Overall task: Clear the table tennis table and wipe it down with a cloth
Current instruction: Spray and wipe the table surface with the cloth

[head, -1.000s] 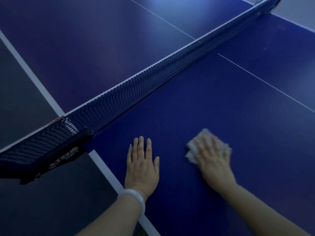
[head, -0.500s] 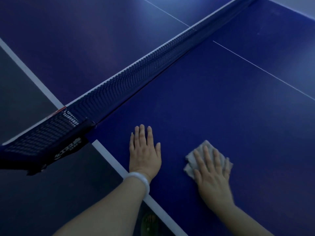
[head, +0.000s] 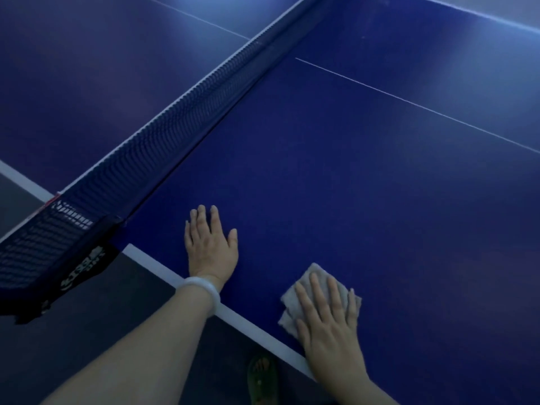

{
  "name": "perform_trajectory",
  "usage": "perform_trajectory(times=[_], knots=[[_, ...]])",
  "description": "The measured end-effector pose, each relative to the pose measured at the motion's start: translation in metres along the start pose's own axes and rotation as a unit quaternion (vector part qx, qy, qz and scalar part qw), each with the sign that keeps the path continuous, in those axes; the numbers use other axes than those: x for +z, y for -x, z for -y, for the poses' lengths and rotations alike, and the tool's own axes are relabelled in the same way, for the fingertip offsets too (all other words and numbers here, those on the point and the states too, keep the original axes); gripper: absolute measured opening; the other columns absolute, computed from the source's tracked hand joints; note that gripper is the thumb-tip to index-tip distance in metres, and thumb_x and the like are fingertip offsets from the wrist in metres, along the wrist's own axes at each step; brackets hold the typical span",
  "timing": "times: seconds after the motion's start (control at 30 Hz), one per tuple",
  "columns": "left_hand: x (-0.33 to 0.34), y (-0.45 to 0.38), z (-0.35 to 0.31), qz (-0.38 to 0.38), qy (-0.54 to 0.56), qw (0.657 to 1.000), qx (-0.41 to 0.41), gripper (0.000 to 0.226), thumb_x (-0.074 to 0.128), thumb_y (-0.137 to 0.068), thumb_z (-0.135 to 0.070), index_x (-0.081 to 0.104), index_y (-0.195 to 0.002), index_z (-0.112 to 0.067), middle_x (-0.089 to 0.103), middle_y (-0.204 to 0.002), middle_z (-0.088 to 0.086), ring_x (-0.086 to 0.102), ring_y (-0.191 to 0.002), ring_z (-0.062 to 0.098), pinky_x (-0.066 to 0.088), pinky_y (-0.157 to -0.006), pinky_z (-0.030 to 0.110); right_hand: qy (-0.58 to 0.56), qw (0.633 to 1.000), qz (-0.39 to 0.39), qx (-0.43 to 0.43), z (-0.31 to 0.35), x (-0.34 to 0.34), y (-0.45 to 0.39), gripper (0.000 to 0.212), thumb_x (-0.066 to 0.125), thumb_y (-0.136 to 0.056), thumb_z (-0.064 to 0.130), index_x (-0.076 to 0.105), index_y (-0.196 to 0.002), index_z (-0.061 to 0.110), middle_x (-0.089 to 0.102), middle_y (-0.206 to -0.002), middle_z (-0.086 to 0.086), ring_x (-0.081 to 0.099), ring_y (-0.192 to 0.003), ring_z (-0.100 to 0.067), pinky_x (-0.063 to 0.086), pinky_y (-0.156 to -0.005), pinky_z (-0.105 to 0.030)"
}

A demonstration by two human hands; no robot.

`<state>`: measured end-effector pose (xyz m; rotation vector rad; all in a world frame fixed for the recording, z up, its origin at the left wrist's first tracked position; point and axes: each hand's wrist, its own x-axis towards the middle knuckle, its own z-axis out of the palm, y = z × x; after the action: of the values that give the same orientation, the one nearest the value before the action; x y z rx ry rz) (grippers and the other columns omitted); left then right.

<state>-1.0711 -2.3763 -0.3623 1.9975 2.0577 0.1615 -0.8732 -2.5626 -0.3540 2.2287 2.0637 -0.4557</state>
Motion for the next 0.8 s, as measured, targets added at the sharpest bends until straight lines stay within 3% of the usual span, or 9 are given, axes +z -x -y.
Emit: perform_trajectory(times=[0.1, 0.17, 0.27, 0.43, 0.53, 0.63, 0.7, 0.73, 0.8], knots=[[-0.004, 0.014, -0.020, 0.005, 0.003, 0.997, 0.075, 0.072, 0.041, -0.097, -0.043, 0.011, -0.154, -0.012, -0.001, -0.161, 0.016, -0.007, -0.149, 0.030, -0.003, -0.122, 0.045, -0.007, 0.997, -0.014, 0.074, -0.051, -0.002, 0.029, 0.060, 0.004, -0.101, 0.047, 0.021, -0.155, 0.025, 0.009, -0.164, -0.003, 0.008, -0.150, -0.030, 0.011, -0.115, -0.061], [0.001, 0.040, -0.054, 0.025, 0.005, 0.985, 0.169, 0.072, 0.041, -0.097, -0.044, 0.010, -0.155, -0.013, -0.002, -0.162, 0.014, -0.009, -0.149, 0.029, -0.006, -0.121, 0.044, -0.027, 0.984, -0.036, 0.174, -0.083, -0.005, 0.036, 0.059, 0.004, -0.100, 0.048, 0.006, -0.156, 0.029, -0.006, -0.164, 0.001, -0.004, -0.151, -0.026, 0.000, -0.119, -0.057], [0.023, 0.091, -0.111, 0.116, 0.007, 0.955, 0.273, 0.074, 0.033, -0.098, -0.050, -0.004, -0.155, -0.019, -0.017, -0.161, 0.007, -0.022, -0.146, 0.023, -0.013, -0.119, 0.041, -0.079, 0.928, -0.038, 0.362, -0.124, -0.011, 0.046, 0.059, 0.009, -0.100, 0.044, -0.015, -0.153, 0.034, -0.033, -0.157, 0.005, -0.021, -0.148, -0.024, -0.006, -0.118, -0.058], [0.054, 0.138, -0.164, 0.177, -0.064, 0.926, 0.326, 0.090, 0.026, -0.091, -0.070, -0.030, -0.146, -0.026, -0.044, -0.149, 0.009, -0.043, -0.136, 0.028, -0.020, -0.115, 0.052, -0.109, 0.833, -0.044, 0.541, -0.137, -0.009, 0.099, 0.060, 0.013, -0.101, 0.043, -0.015, -0.153, 0.033, -0.024, -0.161, 0.000, -0.015, -0.148, -0.028, -0.004, -0.117, -0.060], [0.059, 0.141, -0.168, 0.171, -0.113, 0.927, 0.315, 0.096, 0.016, -0.085, -0.079, -0.037, -0.143, -0.024, -0.047, -0.146, 0.012, -0.043, -0.135, 0.032, -0.020, -0.114, 0.056, -0.089, 0.856, -0.040, 0.508, -0.117, 0.002, 0.110, 0.062, 0.014, -0.101, 0.042, -0.014, -0.154, 0.027, -0.025, -0.160, -0.006, -0.014, -0.148, -0.032, -0.001, -0.116, -0.062], [0.060, 0.140, -0.167, 0.183, -0.126, 0.924, 0.311, 0.095, 0.001, -0.079, -0.082, -0.037, -0.143, -0.023, -0.046, -0.147, 0.012, -0.043, -0.135, 0.032, -0.020, -0.113, 0.056, -0.065, 0.941, -0.063, 0.328, -0.105, 0.010, 0.129, 0.058, 0.013, -0.101, 0.042, 0.020, -0.154, 0.020, 0.009, -0.163, -0.011, 0.011, -0.149, -0.035, 0.007, -0.116, -0.062], [0.059, 0.138, -0.168, 0.188, -0.128, 0.924, 0.308, 0.095, -0.004, -0.076, -0.083, -0.038, -0.142, -0.023, -0.047, -0.147, 0.011, -0.044, -0.134, 0.031, -0.022, -0.113, 0.055, -0.017, 0.975, -0.060, 0.215, -0.122, 0.018, 0.155, 0.056, 0.016, -0.102, 0.040, 0.033, -0.152, 0.020, 0.017, -0.163, -0.007, 0.020, -0.148, -0.032, 0.019, -0.113, -0.062], [0.059, 0.138, -0.168, 0.193, -0.124, 0.924, 0.307, 0.096, -0.003, -0.076, -0.084, -0.038, -0.142, -0.024, -0.047, -0.147, 0.011, -0.045, -0.134, 0.031, -0.024, -0.112, 0.054, 0.004, 0.978, -0.057, 0.199, -0.137, 0.023, 0.171, 0.056, 0.018, -0.101, 0.040, 0.032, -0.152, 0.020, 0.016, -0.163, -0.006, 0.020, -0.148, -0.031, 0.021, -0.112, -0.062], [0.058, 0.138, -0.167, 0.198, -0.119, 0.924, 0.306, 0.096, 0.000, -0.076, -0.084, -0.038, -0.142, -0.024, -0.048, -0.146, 0.009, -0.045, -0.134, 0.029, -0.028, -0.110, 0.051, -0.004, 0.954, -0.072, 0.292, -0.168, 0.028, 0.200, 0.059, 0.013, -0.101, 0.042, 0.028, -0.153, 0.019, 0.013, -0.163, -0.007, 0.016, -0.149, -0.029, 0.017, -0.114, -0.061]])
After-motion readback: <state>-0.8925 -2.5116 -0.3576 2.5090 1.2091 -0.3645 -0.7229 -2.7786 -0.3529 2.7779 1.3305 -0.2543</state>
